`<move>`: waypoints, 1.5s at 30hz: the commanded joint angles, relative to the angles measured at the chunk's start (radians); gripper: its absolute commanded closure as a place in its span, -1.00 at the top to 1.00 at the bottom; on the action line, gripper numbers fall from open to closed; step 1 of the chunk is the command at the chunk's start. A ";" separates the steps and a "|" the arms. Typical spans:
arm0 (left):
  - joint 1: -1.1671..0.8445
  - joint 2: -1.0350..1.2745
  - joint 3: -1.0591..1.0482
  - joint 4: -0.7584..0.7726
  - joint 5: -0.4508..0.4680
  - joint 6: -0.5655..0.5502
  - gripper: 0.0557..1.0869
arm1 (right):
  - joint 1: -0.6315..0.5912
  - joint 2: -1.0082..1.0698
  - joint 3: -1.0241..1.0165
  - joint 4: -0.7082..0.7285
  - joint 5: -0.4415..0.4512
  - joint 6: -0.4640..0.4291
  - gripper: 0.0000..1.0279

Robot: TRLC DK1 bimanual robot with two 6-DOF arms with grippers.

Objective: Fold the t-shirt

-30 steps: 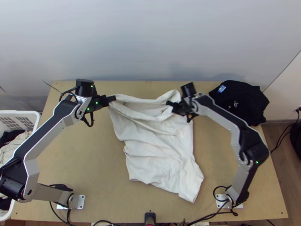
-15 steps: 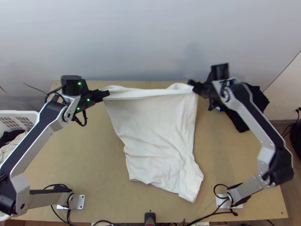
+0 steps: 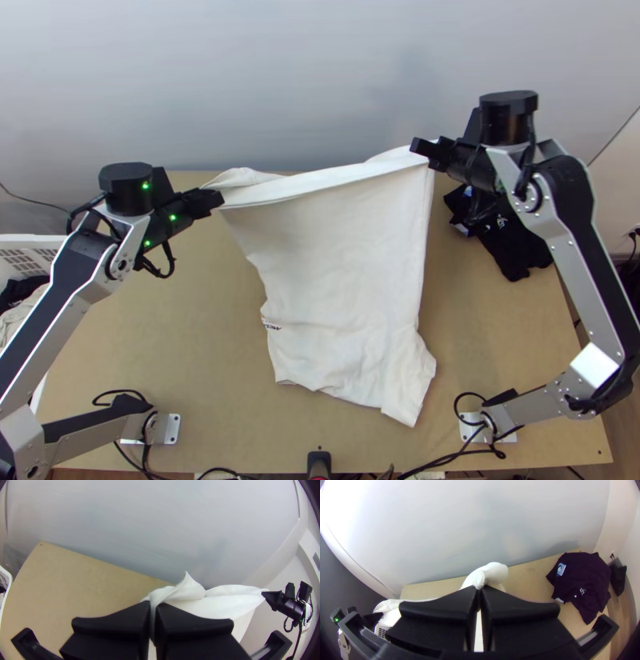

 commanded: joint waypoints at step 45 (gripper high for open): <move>-0.172 0.660 0.149 0.062 0.175 0.084 0.54 | -0.050 -0.017 0.175 -0.234 0.048 -0.067 -0.95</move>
